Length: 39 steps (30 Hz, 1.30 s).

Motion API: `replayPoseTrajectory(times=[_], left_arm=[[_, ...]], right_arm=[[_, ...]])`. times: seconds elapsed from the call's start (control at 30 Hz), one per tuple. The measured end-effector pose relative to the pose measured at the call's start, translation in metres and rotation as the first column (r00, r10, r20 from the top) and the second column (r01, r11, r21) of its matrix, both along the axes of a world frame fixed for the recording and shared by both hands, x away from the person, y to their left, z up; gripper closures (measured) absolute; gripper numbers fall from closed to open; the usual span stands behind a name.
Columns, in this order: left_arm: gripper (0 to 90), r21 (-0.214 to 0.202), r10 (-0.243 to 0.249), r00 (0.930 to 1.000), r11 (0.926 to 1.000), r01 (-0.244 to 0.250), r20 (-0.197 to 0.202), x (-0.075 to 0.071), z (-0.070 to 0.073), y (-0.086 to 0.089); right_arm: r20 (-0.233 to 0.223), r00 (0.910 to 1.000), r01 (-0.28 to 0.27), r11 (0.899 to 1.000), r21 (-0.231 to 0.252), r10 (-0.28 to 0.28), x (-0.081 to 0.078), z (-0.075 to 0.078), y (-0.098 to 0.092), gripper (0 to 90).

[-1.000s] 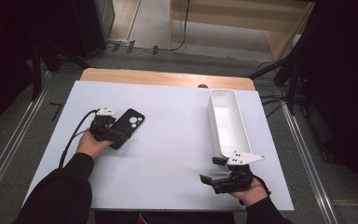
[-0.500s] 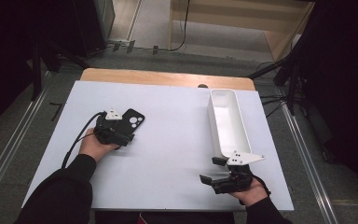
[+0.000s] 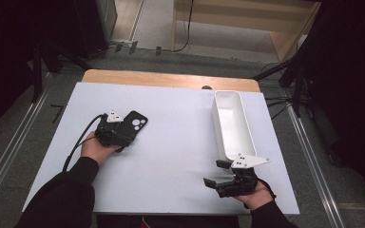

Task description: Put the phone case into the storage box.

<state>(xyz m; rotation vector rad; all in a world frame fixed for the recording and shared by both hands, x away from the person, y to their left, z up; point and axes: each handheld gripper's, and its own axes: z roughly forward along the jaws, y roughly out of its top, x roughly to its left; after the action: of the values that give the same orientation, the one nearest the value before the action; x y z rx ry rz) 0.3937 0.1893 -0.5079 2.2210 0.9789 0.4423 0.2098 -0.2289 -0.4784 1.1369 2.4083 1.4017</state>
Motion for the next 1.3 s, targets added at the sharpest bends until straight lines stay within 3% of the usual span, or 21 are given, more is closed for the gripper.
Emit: replayPoseTrajectory(times=[0.4, 0.53, 0.77, 1.3], left_arm=[[13.6, -0.017, 0.001, 1.0000, 0.9999, -0.001, -0.006, 0.000, 0.001, 0.002], [14.2, -0.004, -0.015, 0.9998, 0.9999, 0.015, 0.010, 0.001, 0.002, 0.004], [14.7, -0.019, -0.010, 0.9999, 0.9998, 0.010, -0.005, 0.002, 0.006, 0.008], [14.7, -0.111, -0.027, 0.9996, 0.9934, 0.026, -0.011, -0.003, 0.022, 0.004]], right_arm=[[0.005, 1.0000, 0.002, 1.000, 0.006, -0.002, 0.000, 0.000, 0.000, 13.6], [0.002, 1.0000, 0.003, 1.000, 0.006, -0.003, 0.000, 0.000, 0.000, 13.6], [0.004, 1.0000, 0.002, 1.000, 0.006, -0.002, 0.000, 0.000, 0.000, 13.6], [0.004, 1.0000, 0.002, 1.000, -0.004, -0.002, 0.000, 0.001, 0.000, 13.6]])
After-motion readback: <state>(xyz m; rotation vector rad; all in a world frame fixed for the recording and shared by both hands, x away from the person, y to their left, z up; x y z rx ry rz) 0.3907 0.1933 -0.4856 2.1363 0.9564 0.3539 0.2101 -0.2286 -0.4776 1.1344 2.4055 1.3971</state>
